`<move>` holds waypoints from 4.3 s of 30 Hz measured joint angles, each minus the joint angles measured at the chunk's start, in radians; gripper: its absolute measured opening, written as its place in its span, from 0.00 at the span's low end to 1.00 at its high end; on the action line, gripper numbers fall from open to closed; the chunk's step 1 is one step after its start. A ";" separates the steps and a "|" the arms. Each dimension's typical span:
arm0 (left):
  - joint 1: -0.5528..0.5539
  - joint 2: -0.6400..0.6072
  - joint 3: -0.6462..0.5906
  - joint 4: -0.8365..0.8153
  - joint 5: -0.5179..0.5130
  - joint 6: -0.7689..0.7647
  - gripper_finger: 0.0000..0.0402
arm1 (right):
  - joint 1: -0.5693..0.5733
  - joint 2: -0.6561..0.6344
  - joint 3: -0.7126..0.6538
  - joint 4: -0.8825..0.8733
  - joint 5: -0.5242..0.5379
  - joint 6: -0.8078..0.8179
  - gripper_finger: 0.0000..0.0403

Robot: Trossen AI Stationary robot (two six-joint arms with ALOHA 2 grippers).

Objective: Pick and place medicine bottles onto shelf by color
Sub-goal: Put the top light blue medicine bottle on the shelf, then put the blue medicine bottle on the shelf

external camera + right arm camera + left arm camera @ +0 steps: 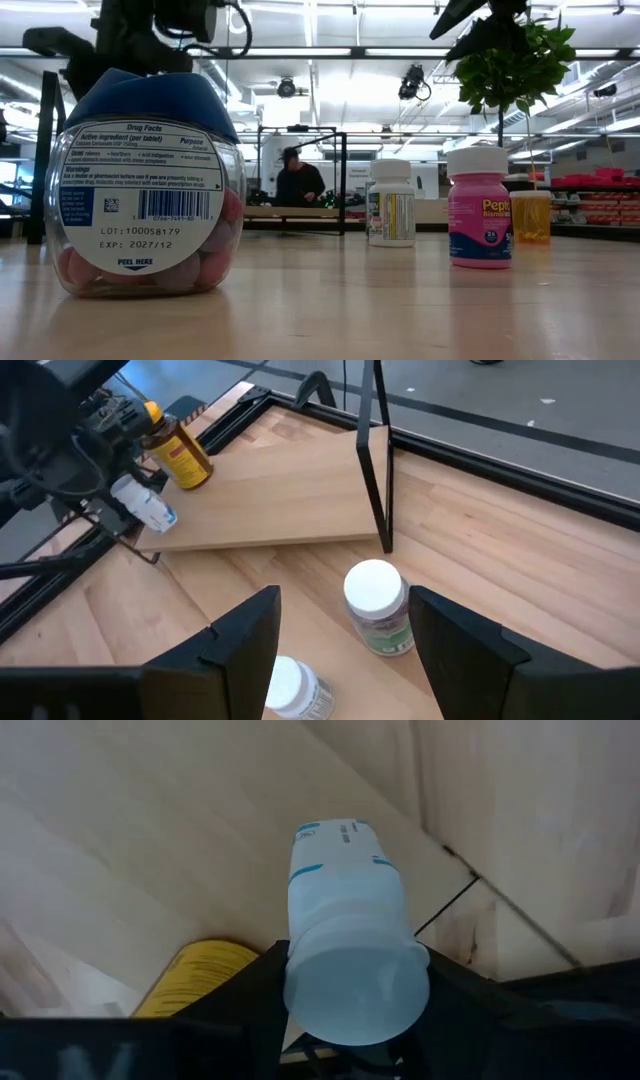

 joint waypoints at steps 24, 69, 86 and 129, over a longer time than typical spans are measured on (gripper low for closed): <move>0.096 0.000 -0.008 0.006 0.073 0.015 0.58 | 0.000 0.000 0.000 0.001 0.000 0.036 0.57; -0.751 0.423 0.425 0.528 -0.085 -1.104 0.74 | 0.002 0.000 0.000 -0.001 -0.186 -0.047 0.57; -0.734 0.567 0.424 0.588 -0.079 -1.150 0.97 | 0.116 0.000 0.000 -0.009 -0.153 -0.028 0.57; -0.444 0.645 0.704 0.042 -0.057 -0.904 0.46 | 0.119 0.000 0.000 -0.014 -0.128 -0.029 0.57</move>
